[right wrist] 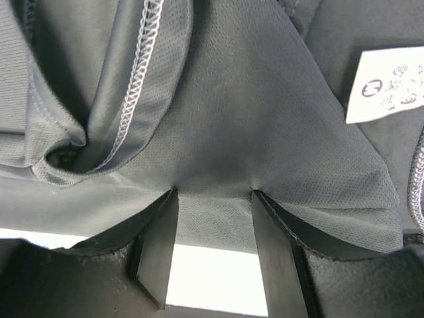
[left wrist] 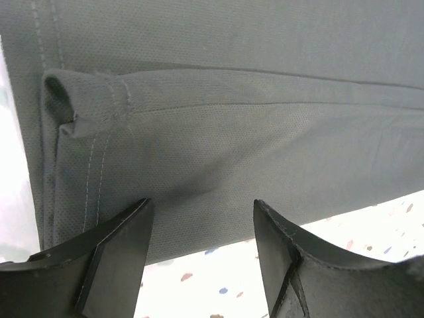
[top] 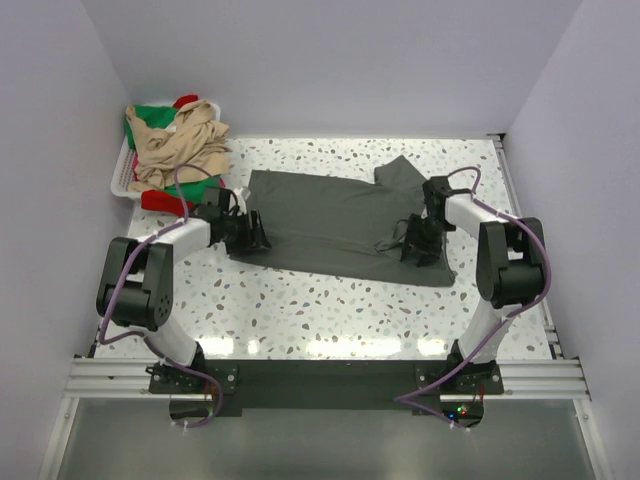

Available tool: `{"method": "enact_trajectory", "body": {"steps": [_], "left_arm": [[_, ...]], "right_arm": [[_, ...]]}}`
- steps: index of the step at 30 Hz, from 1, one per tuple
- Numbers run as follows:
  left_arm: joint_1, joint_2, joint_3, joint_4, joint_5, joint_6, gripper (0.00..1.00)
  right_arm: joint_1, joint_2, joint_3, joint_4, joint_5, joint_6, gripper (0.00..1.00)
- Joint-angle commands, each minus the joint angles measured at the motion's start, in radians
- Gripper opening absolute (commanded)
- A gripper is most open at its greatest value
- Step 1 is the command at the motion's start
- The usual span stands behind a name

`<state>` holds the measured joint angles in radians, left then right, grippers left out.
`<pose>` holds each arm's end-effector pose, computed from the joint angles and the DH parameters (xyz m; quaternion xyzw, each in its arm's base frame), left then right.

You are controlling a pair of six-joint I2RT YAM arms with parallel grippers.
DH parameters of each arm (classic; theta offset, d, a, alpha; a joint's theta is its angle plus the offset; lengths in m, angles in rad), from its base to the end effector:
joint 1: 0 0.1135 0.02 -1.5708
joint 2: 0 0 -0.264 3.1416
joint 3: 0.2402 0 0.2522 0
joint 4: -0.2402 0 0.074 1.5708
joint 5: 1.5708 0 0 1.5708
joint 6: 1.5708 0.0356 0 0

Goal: Fold and stack the t-shirts
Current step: Fold the tshirt

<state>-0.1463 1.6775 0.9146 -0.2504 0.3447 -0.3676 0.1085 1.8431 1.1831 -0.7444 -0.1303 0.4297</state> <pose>0.3183 -0.0591 0.1589 -0.0577 0.9466 -0.2284 0.2203 0.3369 0.0413 0.1572 0.1537 0.9825 0.0846 0.0627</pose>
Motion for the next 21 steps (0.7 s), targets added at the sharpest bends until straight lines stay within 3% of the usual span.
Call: {"method": "enact_trajectory", "body": {"steps": [1, 6, 12, 21], "left_arm": [[0.002, -0.05, -0.063, -0.092, -0.029, -0.013, 0.67], [0.001, -0.142, -0.118, -0.101, 0.011, -0.019, 0.68], [0.001, -0.186, -0.048, -0.197, 0.04, 0.035, 0.68], [0.001, -0.199, -0.011, -0.199, 0.048, 0.027, 0.69]], "right_arm": [[0.002, -0.014, -0.094, -0.142, 0.049, 0.023, 0.52], [0.005, -0.105, -0.149, -0.157, 0.008, 0.038, 0.52], [0.072, -0.163, -0.024, -0.233, 0.014, 0.037, 0.53], [0.118, -0.065, 0.041, -0.179, -0.011, 0.054, 0.51]]}}
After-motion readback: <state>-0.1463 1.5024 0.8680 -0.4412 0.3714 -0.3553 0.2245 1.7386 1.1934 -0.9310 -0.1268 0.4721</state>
